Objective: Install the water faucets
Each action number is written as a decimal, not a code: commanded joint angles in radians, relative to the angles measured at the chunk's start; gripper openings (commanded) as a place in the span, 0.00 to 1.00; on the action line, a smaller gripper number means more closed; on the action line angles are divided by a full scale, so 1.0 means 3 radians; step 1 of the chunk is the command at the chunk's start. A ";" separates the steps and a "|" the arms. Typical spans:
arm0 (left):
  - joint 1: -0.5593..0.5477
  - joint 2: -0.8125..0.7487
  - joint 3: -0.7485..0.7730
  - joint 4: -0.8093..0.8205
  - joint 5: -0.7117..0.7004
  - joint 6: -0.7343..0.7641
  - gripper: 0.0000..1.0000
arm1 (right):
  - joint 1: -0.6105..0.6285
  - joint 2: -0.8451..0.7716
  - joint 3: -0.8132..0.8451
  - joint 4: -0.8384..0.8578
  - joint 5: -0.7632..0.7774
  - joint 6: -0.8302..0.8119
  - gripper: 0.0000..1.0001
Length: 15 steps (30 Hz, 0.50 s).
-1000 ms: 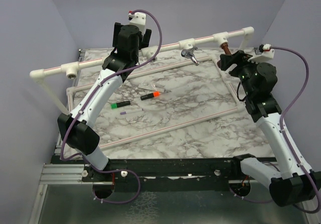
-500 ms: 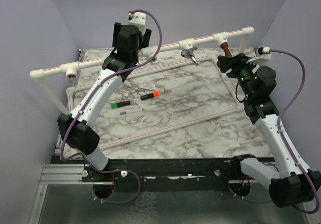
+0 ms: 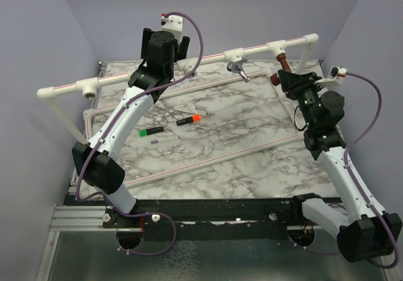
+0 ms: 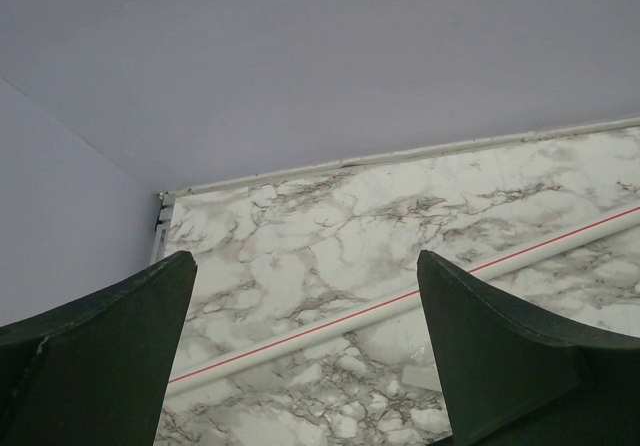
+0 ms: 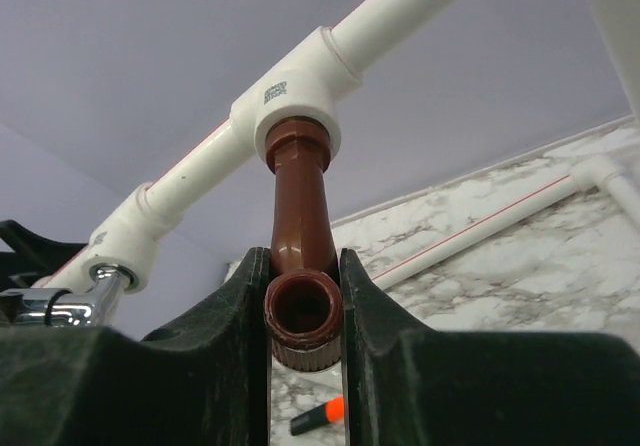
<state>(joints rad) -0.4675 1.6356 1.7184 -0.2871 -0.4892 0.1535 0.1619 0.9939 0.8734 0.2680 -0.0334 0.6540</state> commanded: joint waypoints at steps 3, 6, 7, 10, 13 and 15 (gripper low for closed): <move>-0.0239 0.0285 -0.0184 -0.0403 0.0480 -0.0271 0.93 | 0.0069 0.0015 -0.0328 0.0770 -0.0246 0.1565 0.00; -0.0242 0.0283 -0.0185 -0.0403 0.0475 -0.0262 0.93 | 0.0069 0.0092 -0.0385 0.1048 -0.0309 0.2145 0.01; -0.0242 0.0281 -0.0185 -0.0401 0.0475 -0.0266 0.93 | 0.0069 0.0117 -0.0385 0.1133 -0.0338 0.2299 0.00; -0.0253 0.0289 -0.0184 -0.0403 0.0483 -0.0276 0.93 | 0.0069 0.0174 -0.0415 0.1347 -0.0374 0.2775 0.00; -0.0267 0.0294 -0.0188 -0.0403 0.0471 -0.0271 0.93 | 0.0069 0.0239 -0.0440 0.1589 -0.0389 0.3269 0.00; -0.0267 0.0300 -0.0185 -0.0403 0.0470 -0.0276 0.93 | 0.0069 0.0276 -0.0379 0.1601 -0.0440 0.3512 0.01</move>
<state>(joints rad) -0.4675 1.6379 1.7184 -0.2779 -0.4976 0.1581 0.1482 1.0389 0.7326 0.5625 -0.0166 1.3514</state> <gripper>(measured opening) 0.931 0.299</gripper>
